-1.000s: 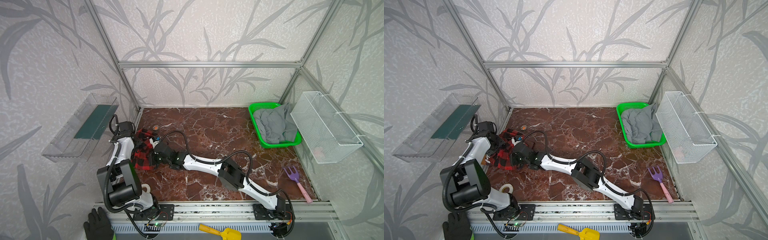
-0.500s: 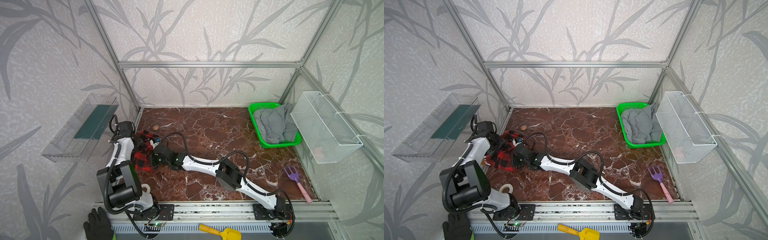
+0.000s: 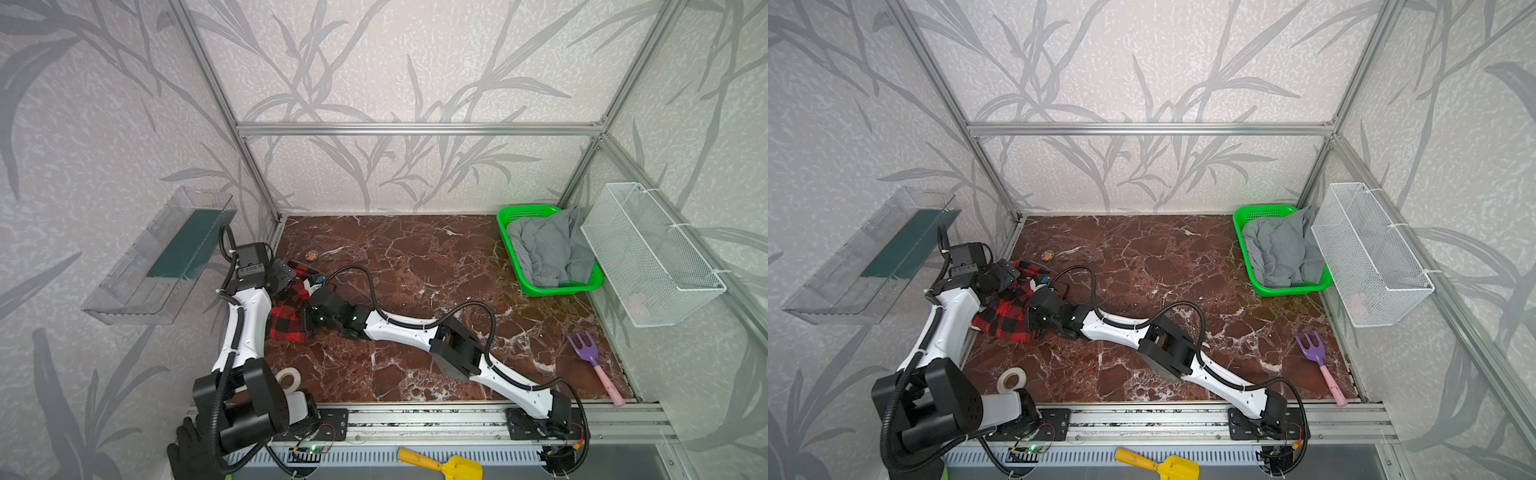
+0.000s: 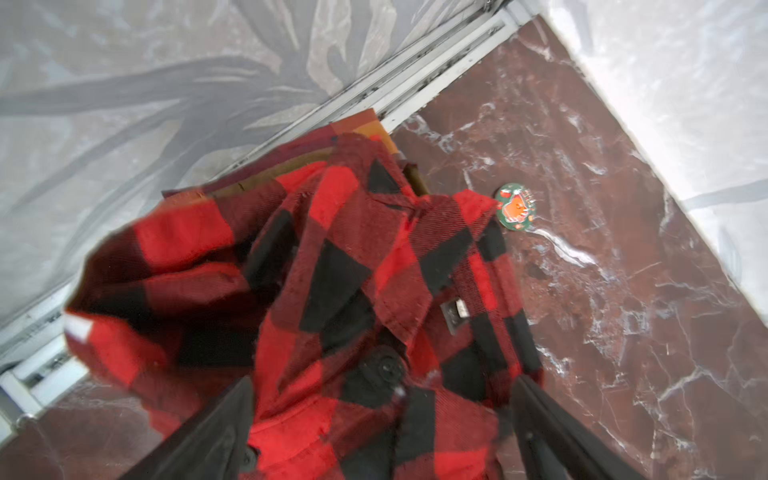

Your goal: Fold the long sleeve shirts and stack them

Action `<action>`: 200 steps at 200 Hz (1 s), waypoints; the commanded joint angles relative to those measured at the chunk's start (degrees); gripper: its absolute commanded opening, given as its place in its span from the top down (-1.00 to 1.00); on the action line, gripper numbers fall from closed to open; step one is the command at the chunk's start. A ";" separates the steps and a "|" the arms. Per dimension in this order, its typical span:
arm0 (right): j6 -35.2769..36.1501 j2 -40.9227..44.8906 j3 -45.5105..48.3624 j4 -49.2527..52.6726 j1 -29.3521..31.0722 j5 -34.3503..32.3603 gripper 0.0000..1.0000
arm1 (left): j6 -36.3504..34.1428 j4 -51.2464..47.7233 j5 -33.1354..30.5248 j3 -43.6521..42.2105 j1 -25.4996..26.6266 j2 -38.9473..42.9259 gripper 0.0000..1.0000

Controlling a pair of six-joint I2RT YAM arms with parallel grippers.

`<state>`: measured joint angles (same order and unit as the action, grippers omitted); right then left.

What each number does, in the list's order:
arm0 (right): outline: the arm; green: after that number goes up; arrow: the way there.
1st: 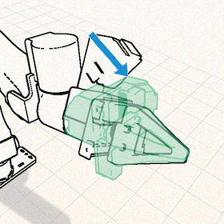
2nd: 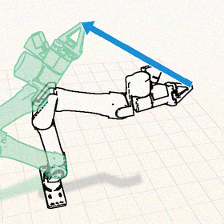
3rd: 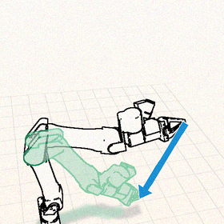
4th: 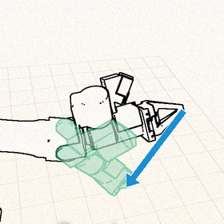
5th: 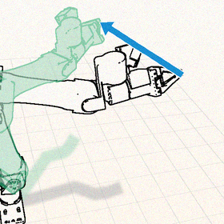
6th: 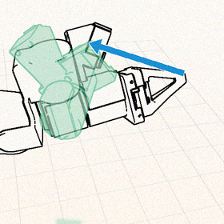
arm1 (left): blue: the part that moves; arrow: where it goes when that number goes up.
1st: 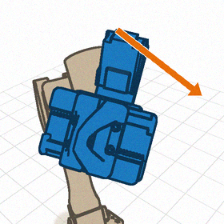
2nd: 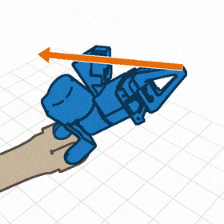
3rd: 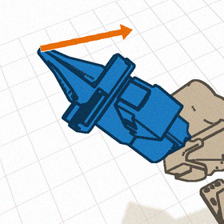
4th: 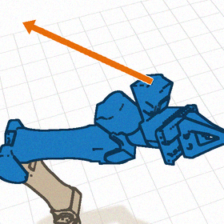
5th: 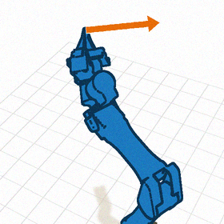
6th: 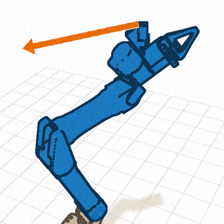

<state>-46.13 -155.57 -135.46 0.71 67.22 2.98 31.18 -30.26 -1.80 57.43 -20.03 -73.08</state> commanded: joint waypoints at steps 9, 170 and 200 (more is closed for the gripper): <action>-0.28 -1.93 -2.80 1.72 -0.38 -0.48 1.00 | -0.66 1.13 -1.73 -1.81 1.50 5.06 -0.98; 6.09 13.12 8.52 1.41 -3.62 1.20 -0.59 | -3.29 8.22 -2.01 -10.67 7.90 17.91 -0.98; 10.64 20.43 13.84 2.57 -4.60 -0.28 -0.71 | -3.41 8.85 -0.99 -10.83 7.90 17.80 -0.98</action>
<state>-40.77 -144.24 -124.60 3.20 63.57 3.92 28.93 -23.11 -3.90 47.18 -12.40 -55.70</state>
